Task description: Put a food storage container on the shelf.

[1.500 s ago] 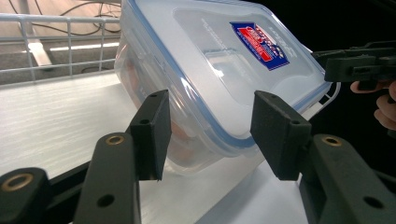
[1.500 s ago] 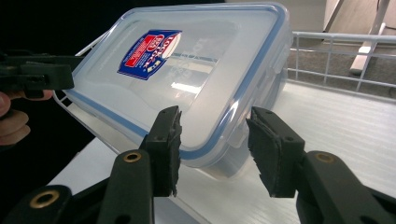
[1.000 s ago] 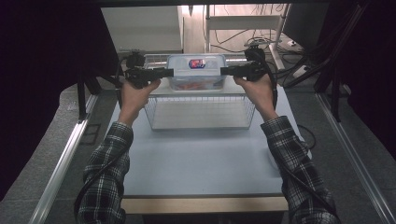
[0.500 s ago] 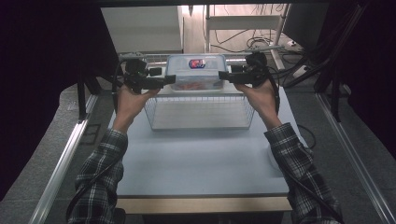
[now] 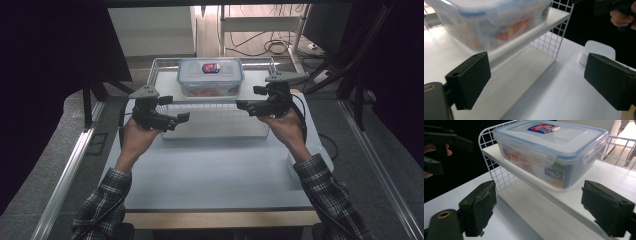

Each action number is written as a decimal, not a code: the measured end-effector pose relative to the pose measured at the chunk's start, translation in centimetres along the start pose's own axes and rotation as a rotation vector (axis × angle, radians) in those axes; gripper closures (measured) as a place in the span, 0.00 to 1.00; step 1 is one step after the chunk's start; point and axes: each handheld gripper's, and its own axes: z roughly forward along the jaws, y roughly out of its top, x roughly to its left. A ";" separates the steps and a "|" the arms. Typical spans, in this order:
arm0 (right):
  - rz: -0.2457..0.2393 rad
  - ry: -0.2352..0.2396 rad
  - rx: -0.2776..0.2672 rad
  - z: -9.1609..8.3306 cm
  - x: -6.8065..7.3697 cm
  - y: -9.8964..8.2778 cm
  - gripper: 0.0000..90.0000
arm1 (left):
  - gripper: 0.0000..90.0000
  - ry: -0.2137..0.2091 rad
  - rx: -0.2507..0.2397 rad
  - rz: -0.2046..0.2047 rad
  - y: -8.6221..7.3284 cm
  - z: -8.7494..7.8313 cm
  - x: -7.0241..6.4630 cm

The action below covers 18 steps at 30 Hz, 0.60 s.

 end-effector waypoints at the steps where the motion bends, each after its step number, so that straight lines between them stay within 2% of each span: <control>1: -0.008 -0.003 0.002 -0.1 0.2 -0.3 0.11 | 0.06 -0.007 0.001 0.002 -0.4 -0.1 -0.2; 4: -0.029 0.003 0.015 -0.5 0.8 -1.3 0.09 | 0.05 -0.011 0.005 0.014 -1.4 -0.2 -0.9; 7: -0.031 0.015 0.024 -0.7 1.0 -1.9 0.07 | 0.03 -0.019 0.016 0.013 -2.1 -0.3 -1.2; 8: -0.032 0.024 0.034 -0.9 1.2 -2.6 0.05 | 0.03 -0.033 0.024 0.009 -2.8 -0.3 -1.5; 11: -0.027 0.032 0.046 -1.2 1.3 -3.7 0.04 | 0.02 -0.027 0.027 0.005 -3.8 -0.3 -1.9; 18: -0.026 0.031 0.058 -2.2 1.5 -5.7 0.02 | 0.00 -0.028 0.004 0.006 -5.4 -0.7 -3.2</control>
